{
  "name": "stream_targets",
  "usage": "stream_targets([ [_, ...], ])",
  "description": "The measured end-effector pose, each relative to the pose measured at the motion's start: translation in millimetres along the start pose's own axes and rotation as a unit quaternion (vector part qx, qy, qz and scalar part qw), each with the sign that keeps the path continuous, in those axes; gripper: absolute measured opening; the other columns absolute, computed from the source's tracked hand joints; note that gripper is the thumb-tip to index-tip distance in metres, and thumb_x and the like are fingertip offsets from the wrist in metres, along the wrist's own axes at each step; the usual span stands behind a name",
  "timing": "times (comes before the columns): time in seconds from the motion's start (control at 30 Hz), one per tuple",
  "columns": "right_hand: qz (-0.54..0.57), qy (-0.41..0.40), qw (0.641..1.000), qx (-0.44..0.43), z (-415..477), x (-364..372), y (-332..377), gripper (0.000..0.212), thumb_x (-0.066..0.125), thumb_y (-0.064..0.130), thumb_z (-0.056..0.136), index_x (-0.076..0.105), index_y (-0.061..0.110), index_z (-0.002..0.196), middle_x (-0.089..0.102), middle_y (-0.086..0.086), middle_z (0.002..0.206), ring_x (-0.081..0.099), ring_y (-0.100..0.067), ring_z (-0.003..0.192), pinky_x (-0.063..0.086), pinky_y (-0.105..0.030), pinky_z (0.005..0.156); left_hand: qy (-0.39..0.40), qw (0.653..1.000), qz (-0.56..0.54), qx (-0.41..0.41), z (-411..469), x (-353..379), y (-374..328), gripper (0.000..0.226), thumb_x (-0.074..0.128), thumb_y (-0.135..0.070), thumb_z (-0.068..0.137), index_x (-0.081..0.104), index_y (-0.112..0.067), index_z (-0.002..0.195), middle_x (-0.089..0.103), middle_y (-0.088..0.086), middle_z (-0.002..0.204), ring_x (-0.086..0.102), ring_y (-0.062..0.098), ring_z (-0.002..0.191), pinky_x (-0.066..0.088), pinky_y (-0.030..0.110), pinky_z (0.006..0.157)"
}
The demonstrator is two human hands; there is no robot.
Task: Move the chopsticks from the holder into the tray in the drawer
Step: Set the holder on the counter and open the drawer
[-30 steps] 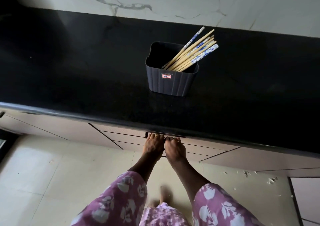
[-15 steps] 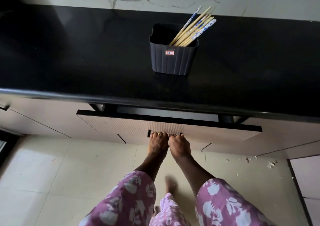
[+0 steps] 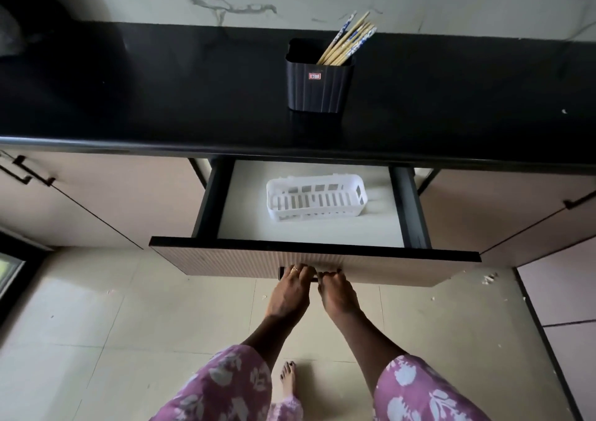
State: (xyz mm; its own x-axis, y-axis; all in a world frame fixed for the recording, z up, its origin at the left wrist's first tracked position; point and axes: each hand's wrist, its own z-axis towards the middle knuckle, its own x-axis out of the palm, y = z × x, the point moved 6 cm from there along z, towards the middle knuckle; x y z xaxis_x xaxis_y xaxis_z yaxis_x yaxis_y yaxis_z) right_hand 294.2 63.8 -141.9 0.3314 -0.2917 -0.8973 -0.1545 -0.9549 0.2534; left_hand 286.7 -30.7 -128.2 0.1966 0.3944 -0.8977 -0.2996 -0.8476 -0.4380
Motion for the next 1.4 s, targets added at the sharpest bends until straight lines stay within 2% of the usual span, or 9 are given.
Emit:
stream_targets([
  [0.07, -0.009, 0.011, 1.000, -0.012, -20.7, 1.2, 4.6, 0.031, 0.036, 0.016, 0.100, 0.053, 0.010, 0.124, 0.058, -0.011, 0.128, 0.051, -0.027, 0.122, 0.044, -0.035, 0.098, -0.082, 0.996, 0.008, 0.048, -21.9, -23.0, -6.3, 0.025, 0.055, -0.002, 0.076, 0.069, -0.010, 0.095, 0.067, 0.007, 0.095, 0.065, 0.029, 0.087, 0.053, 0.028, 0.068],
  [0.2, -0.023, -0.081, 0.993, -0.087, -68.1, -19.3, 24.6, 0.022, 0.048, 0.019, 0.091, 0.066, 0.012, 0.102, 0.070, -0.009, 0.105, 0.065, -0.025, 0.100, 0.053, -0.032, 0.082, -0.167, 0.986, 0.030, -0.011, -45.8, -59.8, -1.5, 0.034, 0.051, -0.007, 0.084, 0.063, -0.010, 0.116, 0.062, 0.011, 0.116, 0.060, 0.034, 0.105, 0.048, 0.040, 0.089],
  [0.33, -0.046, -0.213, 0.956, -0.194, -128.3, -35.2, 36.5, 0.028, 0.087, 0.010, 0.053, 0.076, 0.011, 0.078, 0.077, -0.004, 0.079, 0.074, -0.019, 0.077, 0.060, -0.026, 0.067, -0.076, 0.991, 0.068, -0.089, -73.6, -55.8, 14.2, 0.044, 0.032, -0.029, 0.100, 0.037, -0.016, 0.141, 0.040, 0.001, 0.145, 0.029, 0.018, 0.138, 0.016, 0.039, 0.115],
  [0.5, -0.130, -0.248, 0.944, -0.172, -171.8, -41.9, 26.3, 0.049, 0.092, 0.016, 0.046, 0.077, 0.007, 0.091, 0.077, -0.005, 0.092, 0.074, -0.018, 0.089, 0.060, -0.031, 0.077, -0.034, 0.993, 0.060, -0.093, -103.4, -59.2, 6.0, 0.034, 0.029, -0.028, 0.100, 0.052, -0.013, 0.121, 0.055, 0.006, 0.126, 0.043, 0.022, 0.123, 0.026, 0.033, 0.105],
  [0.6, -0.130, -0.216, 0.963, -0.095, -185.0, -45.6, 9.5, 0.057, 0.092, 0.023, 0.049, 0.074, 0.003, 0.099, 0.075, -0.008, 0.101, 0.071, -0.020, 0.099, 0.058, -0.030, 0.083, 0.020, 0.989, 0.074, -0.129, -124.0, -48.2, 3.4, 0.037, 0.027, -0.030, 0.101, 0.048, -0.014, 0.126, 0.049, 0.007, 0.132, 0.037, 0.023, 0.127, 0.022, 0.034, 0.110],
  [0.73, -0.147, -0.127, 0.979, -0.066, -186.0, -30.4, -12.3, 0.051, 0.045, 0.015, 0.097, 0.028, 0.005, 0.144, 0.034, -0.010, 0.151, 0.024, -0.023, 0.144, 0.016, -0.035, 0.119, 0.063, 0.984, 0.084, -0.146, -152.6, -36.3, 6.4, 0.041, 0.030, -0.036, 0.099, 0.035, -0.026, 0.138, 0.038, -0.001, 0.142, 0.030, 0.022, 0.132, 0.013, 0.035, 0.114],
  [0.9, -0.103, -0.070, 0.992, -0.037, -191.4, -29.2, -24.9, 0.020, 0.047, 0.010, 0.096, 0.057, 0.009, 0.114, 0.062, -0.009, 0.120, 0.056, -0.026, 0.115, 0.048, -0.036, 0.092, 0.103, 0.977, 0.079, -0.166, -160.6, -33.9, 7.6, 0.045, 0.028, -0.041, 0.099, 0.031, -0.026, 0.142, 0.035, 0.000, 0.147, 0.028, 0.025, 0.134, 0.012, 0.035, 0.114],
  [1.1, -0.065, 0.001, 0.998, -0.027, -175.2, -50.7, -30.7, 0.014, 0.063, 0.018, 0.087, 0.059, 0.006, 0.083, 0.061, -0.012, 0.101, 0.062, -0.030, 0.104, 0.044, -0.031, 0.076, 0.125, 0.972, 0.025, -0.199, -147.2, -44.0, 10.3, 0.051, 0.022, -0.046, 0.100, 0.038, -0.022, 0.141, 0.032, 0.006, 0.150, 0.026, 0.028, 0.137, 0.019, 0.038, 0.112],
  [1.4, -0.035, 0.238, 0.969, -0.054, -114.3, -55.4, -31.5, 0.050, 0.084, 0.025, 0.066, 0.069, 0.011, 0.112, 0.070, -0.003, 0.116, 0.064, -0.021, 0.107, 0.052, -0.035, 0.094, 0.125, 0.976, 0.120, -0.131, -97.9, -31.5, 35.5, 0.048, 0.023, -0.036, 0.101, 0.032, -0.016, 0.143, 0.024, 0.006, 0.152, 0.019, 0.024, 0.139, 0.012, 0.035, 0.114],
])
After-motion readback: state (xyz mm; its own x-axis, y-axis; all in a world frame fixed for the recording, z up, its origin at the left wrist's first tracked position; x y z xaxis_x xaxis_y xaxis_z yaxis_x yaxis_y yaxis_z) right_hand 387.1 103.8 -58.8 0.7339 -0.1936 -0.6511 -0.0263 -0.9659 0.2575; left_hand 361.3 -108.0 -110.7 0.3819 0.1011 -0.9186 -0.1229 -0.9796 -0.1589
